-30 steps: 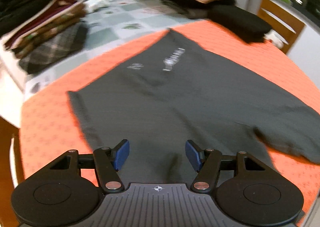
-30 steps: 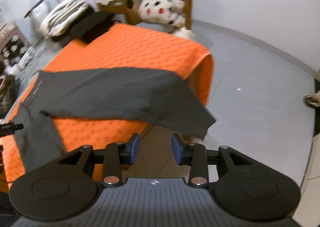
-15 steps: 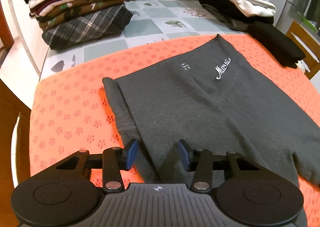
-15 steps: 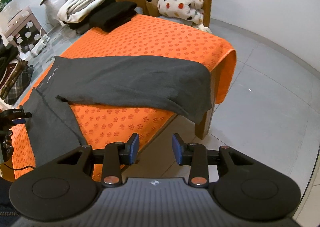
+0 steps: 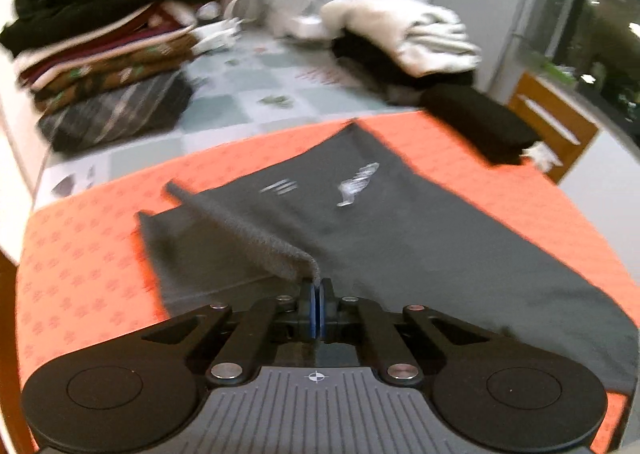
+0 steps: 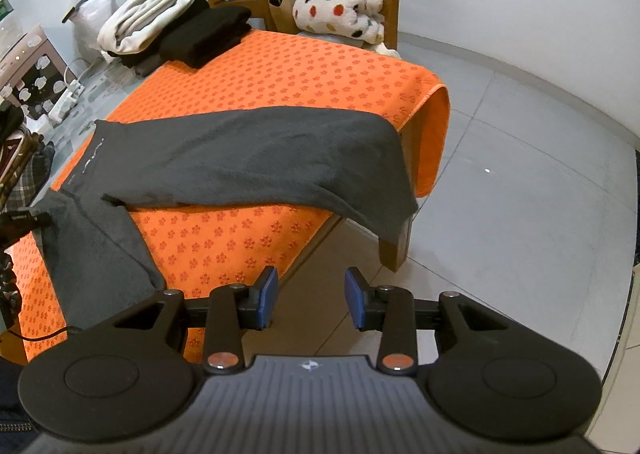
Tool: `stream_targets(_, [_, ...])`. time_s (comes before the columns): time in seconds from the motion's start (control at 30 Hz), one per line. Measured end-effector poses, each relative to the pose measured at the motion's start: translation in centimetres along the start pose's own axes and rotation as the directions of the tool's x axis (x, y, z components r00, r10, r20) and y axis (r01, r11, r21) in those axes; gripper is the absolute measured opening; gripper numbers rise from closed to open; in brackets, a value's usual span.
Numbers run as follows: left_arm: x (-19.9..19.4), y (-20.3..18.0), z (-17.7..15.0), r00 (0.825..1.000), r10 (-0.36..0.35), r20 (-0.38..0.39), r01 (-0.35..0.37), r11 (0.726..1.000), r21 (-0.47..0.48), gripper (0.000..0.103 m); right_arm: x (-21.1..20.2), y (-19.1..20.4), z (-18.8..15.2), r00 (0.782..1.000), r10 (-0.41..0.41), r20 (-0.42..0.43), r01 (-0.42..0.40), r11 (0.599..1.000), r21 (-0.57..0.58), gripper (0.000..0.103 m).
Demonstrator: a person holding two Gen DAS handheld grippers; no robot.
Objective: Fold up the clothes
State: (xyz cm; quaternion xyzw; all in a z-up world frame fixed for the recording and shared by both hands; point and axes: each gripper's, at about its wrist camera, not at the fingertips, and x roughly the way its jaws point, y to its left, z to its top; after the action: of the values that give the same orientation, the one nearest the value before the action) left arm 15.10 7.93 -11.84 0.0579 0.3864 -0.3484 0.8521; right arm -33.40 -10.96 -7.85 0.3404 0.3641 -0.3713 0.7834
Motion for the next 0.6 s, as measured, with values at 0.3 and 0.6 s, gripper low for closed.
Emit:
stream_targets(0.3, [-3.8,-8.9,-1.1,0.967,-0.252,0.049,0.233,0.942,0.241,0.004,-2.2,-0.5,-1.5,0.999,-0.025,0.043,0.024,0.999,0.023,0.043])
stream_targets(0.6, [-8.4,-17.9,-5.6,0.858,-0.51,-0.062,0.489,0.772,0.406,0.004,-5.4,-1.7,-6.1,0.995,-0.065,0.079,0.057,0.994,0.098,0.043])
